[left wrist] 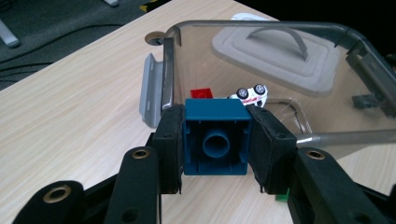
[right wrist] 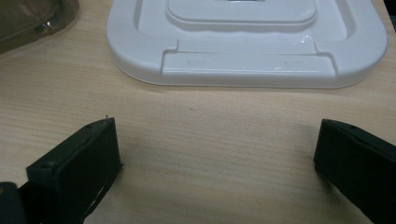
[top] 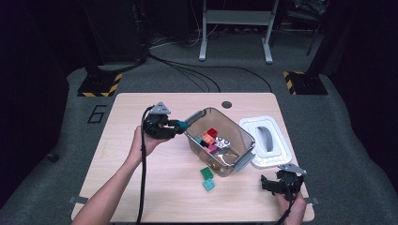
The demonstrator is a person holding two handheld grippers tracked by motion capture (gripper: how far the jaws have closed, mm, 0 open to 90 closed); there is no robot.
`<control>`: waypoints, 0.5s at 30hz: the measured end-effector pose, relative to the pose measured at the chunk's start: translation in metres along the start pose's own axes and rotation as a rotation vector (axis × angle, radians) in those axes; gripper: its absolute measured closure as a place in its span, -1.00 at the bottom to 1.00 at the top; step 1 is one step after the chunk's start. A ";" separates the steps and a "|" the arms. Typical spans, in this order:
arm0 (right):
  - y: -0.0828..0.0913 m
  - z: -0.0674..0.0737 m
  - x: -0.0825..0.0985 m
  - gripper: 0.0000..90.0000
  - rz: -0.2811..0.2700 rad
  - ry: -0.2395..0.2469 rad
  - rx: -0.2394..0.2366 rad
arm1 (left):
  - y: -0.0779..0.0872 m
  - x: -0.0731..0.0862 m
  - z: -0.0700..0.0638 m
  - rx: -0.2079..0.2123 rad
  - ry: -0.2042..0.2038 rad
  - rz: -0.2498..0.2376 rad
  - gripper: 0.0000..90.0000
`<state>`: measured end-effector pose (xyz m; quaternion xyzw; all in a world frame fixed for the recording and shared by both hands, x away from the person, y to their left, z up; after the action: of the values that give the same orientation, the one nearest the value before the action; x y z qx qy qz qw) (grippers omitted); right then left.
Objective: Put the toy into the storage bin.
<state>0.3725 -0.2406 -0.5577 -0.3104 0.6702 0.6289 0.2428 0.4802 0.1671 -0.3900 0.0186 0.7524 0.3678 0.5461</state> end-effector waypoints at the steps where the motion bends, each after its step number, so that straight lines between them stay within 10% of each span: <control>1: 0.000 0.000 0.000 -1.00 0.000 -0.001 0.000 | -0.001 -0.002 0.000 -0.001 0.000 0.000 0.31; 15: 0.000 0.000 0.000 -1.00 0.001 -0.001 0.001 | -0.037 -0.017 -0.003 0.026 -0.023 0.078 0.31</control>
<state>0.3725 -0.2406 -0.5577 -0.3098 0.6706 0.6287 0.2431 0.4983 0.1317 -0.3969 0.0596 0.7495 0.3787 0.5397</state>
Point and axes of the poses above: each handheld gripper's, and its own axes: y roughly backward along the jaws, x roughly out of its underside, z roughly to its left, the point moved 4 cm from there along -y, roughly forward along the jaws, and after that the axes turned 8 degrees about x, right-handed, at the moved point
